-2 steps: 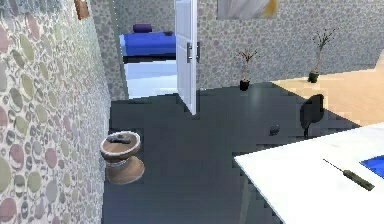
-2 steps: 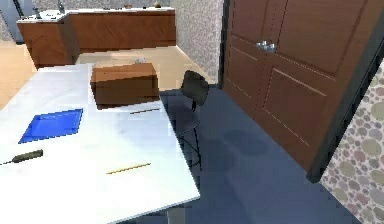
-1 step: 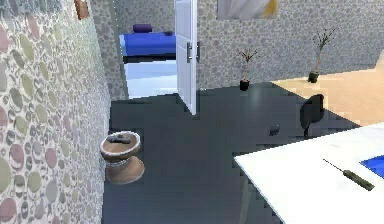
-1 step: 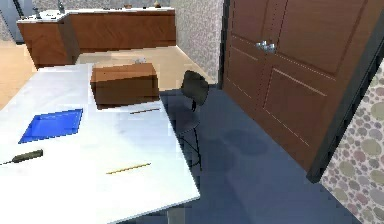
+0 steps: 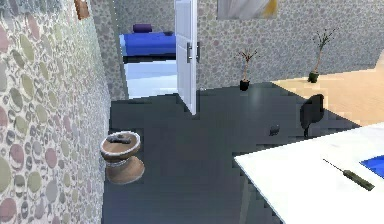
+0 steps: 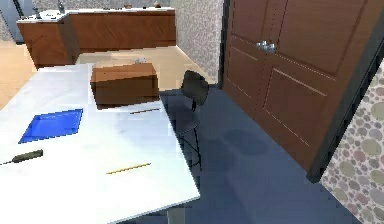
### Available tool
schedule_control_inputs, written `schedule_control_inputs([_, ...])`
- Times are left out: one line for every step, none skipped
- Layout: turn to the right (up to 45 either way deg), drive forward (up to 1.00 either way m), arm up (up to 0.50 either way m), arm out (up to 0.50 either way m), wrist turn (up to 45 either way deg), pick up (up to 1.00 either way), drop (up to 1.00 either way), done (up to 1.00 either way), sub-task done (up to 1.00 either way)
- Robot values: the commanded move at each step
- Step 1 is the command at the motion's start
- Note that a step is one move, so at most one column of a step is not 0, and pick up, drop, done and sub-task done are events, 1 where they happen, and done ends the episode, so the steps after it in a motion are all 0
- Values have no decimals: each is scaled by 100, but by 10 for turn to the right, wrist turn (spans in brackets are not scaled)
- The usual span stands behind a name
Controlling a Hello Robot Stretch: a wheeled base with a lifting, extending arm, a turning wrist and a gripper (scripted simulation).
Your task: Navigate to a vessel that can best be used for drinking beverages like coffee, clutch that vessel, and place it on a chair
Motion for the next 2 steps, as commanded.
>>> schedule_control_inputs([0, 0, 0, -8, 0, 0, 0, 0, 0])
schedule_control_inputs([0, 0, 0, 0, 0, 0, 0, 100, 0])
